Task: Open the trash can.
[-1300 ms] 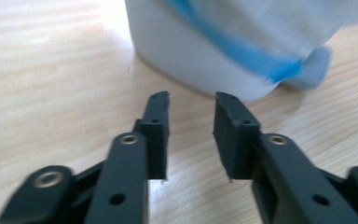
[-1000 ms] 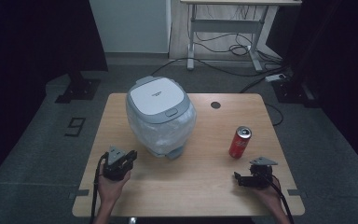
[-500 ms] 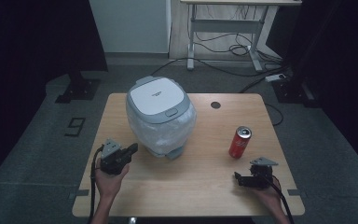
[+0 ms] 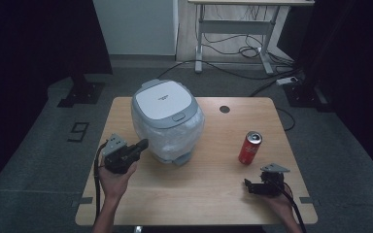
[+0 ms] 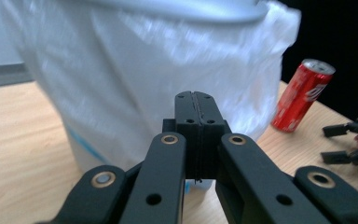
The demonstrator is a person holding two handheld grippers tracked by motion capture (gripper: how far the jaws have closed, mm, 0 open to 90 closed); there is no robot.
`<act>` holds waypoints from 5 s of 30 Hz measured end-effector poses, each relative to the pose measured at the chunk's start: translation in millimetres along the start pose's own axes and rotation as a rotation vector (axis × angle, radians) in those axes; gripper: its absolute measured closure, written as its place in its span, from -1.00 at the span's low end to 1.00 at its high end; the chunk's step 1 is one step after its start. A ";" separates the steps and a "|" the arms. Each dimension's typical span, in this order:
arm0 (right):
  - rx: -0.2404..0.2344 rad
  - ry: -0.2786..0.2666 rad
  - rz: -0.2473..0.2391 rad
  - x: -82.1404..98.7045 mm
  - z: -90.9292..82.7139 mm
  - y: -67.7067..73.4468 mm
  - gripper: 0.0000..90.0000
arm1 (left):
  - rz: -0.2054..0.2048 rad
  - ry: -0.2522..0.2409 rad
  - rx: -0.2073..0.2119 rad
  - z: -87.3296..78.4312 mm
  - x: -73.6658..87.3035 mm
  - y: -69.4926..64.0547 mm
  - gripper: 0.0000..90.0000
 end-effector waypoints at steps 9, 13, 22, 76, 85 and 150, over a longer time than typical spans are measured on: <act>0.000 0.000 0.000 0.0 0.0 0.0 -0.91 | 0.009 -0.026 0.046 2.4 -27.4 -16.5 0.99; 0.000 -0.001 0.002 -0.1 0.1 0.1 -0.91 | 0.014 -0.035 0.067 4.2 -39.7 -23.6 0.99; 0.000 -0.001 0.004 -0.1 0.0 0.2 -0.91 | 0.029 -0.043 0.082 9.3 -57.1 -31.5 0.99; 0.000 0.002 0.002 0.0 -0.3 0.1 -0.91 | 0.051 0.018 0.088 72.1 -80.2 -58.4 1.00; 0.000 0.002 0.003 0.0 -0.2 0.1 -0.91 | 0.039 0.017 0.085 72.7 -79.8 -59.1 1.00; 0.001 0.000 0.001 0.0 0.0 0.1 -0.91 | 0.084 0.079 -0.021 19.7 60.1 8.4 -0.61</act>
Point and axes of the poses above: each handheld gripper's, and its own axes: z roughly forward along the jaws, x roughly out of its underside, y roughly to its left, the point moved 8 cm from there along z, roughly forward along the jaws, and after that the axes turned 14 degrees about -x, right-handed, at the moved point
